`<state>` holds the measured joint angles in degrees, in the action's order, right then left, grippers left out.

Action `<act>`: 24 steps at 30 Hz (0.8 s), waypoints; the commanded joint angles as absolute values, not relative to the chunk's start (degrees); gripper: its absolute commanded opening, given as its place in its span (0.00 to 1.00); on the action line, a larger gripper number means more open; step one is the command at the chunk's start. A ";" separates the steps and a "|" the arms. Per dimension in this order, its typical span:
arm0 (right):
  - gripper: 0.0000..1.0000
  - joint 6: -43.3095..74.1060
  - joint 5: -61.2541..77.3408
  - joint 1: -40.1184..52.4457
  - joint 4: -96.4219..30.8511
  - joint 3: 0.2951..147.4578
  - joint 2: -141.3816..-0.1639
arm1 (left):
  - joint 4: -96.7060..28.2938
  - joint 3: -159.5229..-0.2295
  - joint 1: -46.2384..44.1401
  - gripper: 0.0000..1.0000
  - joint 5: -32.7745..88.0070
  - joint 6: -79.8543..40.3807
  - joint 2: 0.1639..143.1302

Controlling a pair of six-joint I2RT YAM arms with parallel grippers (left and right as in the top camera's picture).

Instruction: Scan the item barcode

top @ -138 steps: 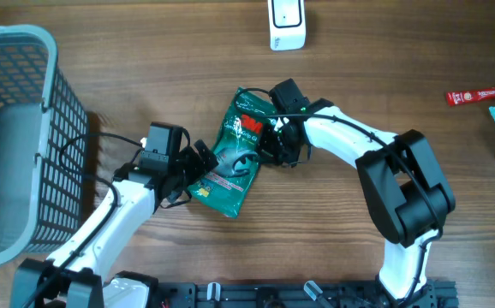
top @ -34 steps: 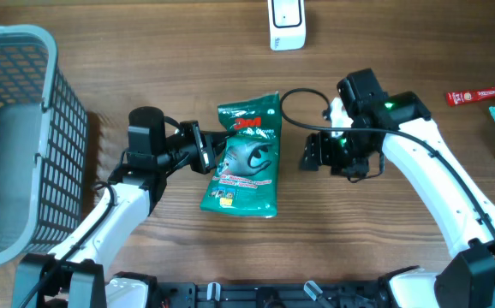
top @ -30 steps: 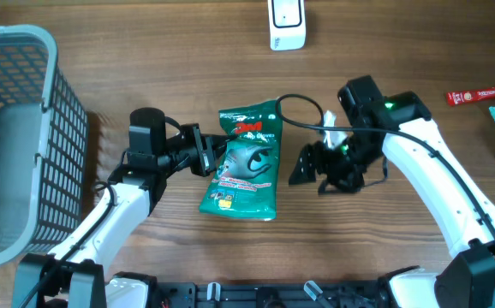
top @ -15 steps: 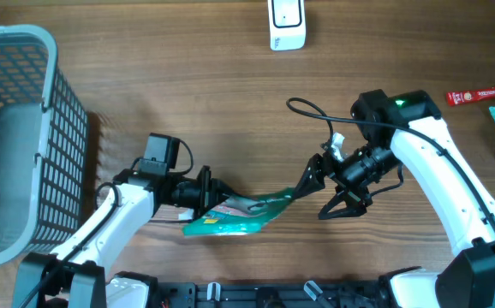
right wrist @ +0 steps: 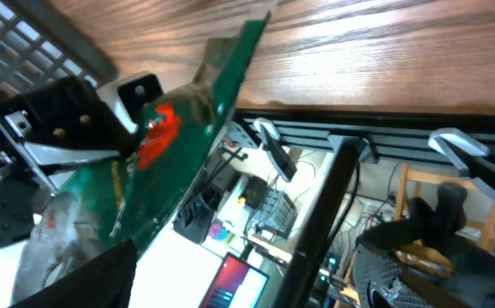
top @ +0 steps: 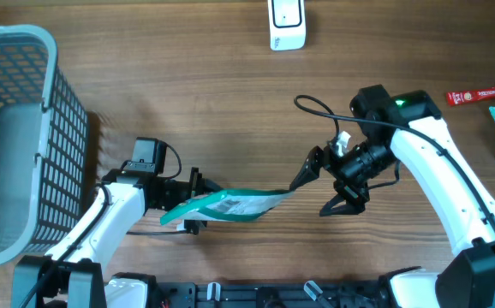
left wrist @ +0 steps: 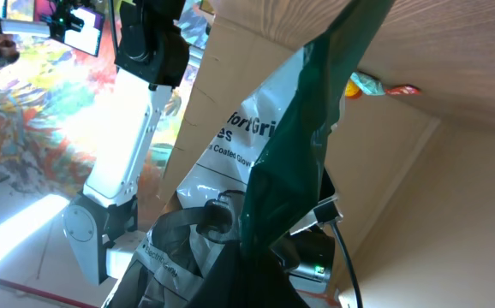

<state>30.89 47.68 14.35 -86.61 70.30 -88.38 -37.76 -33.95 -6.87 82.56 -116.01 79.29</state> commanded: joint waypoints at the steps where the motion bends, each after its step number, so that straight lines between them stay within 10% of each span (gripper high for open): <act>1: 0.80 25.43 49.76 14.22 -78.56 70.26 -87.26 | -38.06 -33.98 -6.35 0.04 83.92 -124.97 79.61; 5: 0.74 -3.25 42.83 14.22 -59.96 70.26 -87.24 | -38.48 -33.98 -4.89 0.04 83.88 -124.99 79.61; 13: 0.73 -22.70 35.51 13.72 -30.06 70.61 -86.80 | -38.92 -33.98 -1.50 0.04 82.26 -124.97 79.61; 19: 0.86 -63.11 64.90 11.70 -44.10 70.61 -87.02 | -38.85 -33.98 2.46 0.04 82.21 -124.97 79.61; 24: 0.86 -63.99 71.99 11.66 -46.35 70.61 -87.20 | -38.74 -33.98 3.03 0.06 82.17 -124.97 79.61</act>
<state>-56.75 61.95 11.90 -45.21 70.08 -88.14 -38.61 -33.95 2.61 81.71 -116.01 79.29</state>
